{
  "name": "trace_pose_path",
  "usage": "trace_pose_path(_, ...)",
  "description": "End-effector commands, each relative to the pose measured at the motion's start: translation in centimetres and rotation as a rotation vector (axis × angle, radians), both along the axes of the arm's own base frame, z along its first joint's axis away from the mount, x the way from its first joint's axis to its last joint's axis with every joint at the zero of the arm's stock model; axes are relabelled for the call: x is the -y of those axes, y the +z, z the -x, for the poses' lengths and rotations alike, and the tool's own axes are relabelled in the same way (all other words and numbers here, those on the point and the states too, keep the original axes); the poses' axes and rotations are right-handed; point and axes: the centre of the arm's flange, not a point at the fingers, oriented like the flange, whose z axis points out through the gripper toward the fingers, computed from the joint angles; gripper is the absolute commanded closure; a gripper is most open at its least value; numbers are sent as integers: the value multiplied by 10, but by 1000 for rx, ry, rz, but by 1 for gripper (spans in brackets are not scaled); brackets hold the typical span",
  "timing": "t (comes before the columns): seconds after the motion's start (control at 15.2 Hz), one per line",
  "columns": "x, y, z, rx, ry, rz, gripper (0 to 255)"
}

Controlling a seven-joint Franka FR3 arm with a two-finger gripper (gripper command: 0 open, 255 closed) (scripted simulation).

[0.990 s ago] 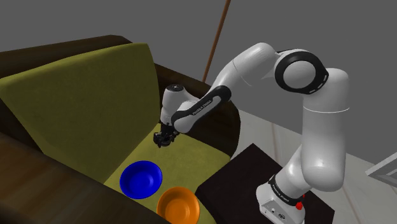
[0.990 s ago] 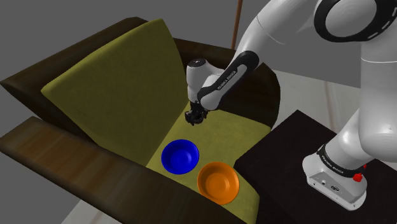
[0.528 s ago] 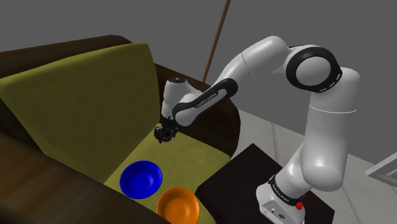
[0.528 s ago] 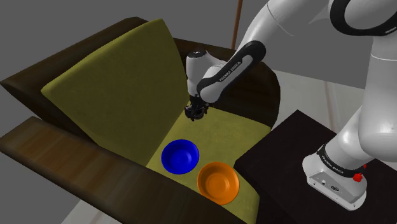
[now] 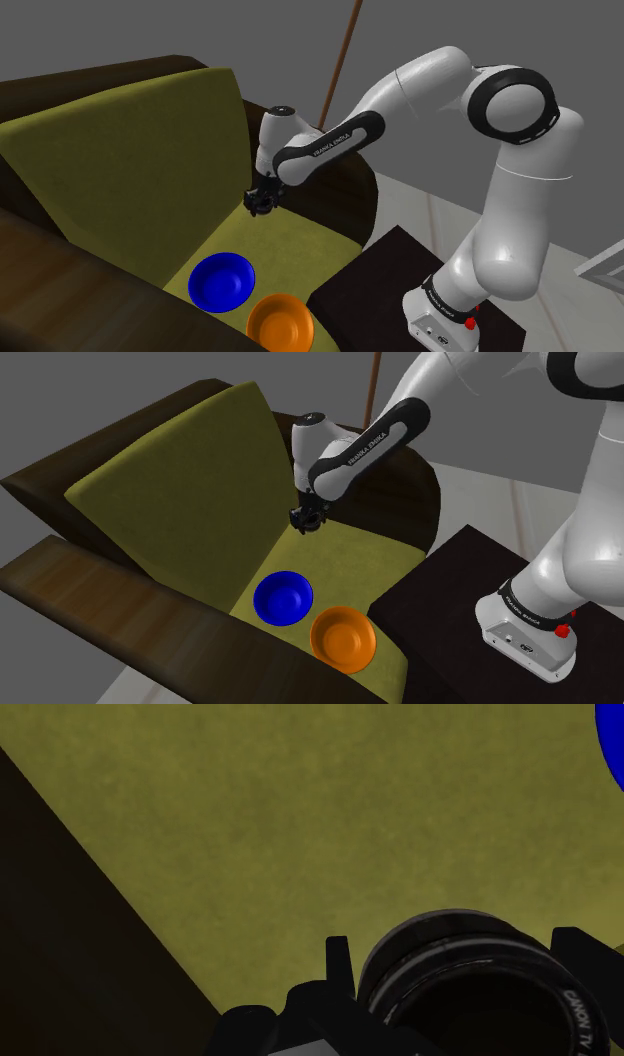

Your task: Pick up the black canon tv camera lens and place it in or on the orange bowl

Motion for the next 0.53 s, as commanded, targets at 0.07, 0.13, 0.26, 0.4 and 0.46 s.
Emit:
trace_pose_path(0.07,-10,4,25,0,0,0,255)
trace_pose_path(0.13,-15,4,37,0,0,0,255)
trace_pose_path(0.26,-26,4,61,0,0,0,255)
trace_pose_path(0.4,-36,4,86,0,0,0,255)
trace_pose_path(0.46,-41,4,98,0,0,0,255)
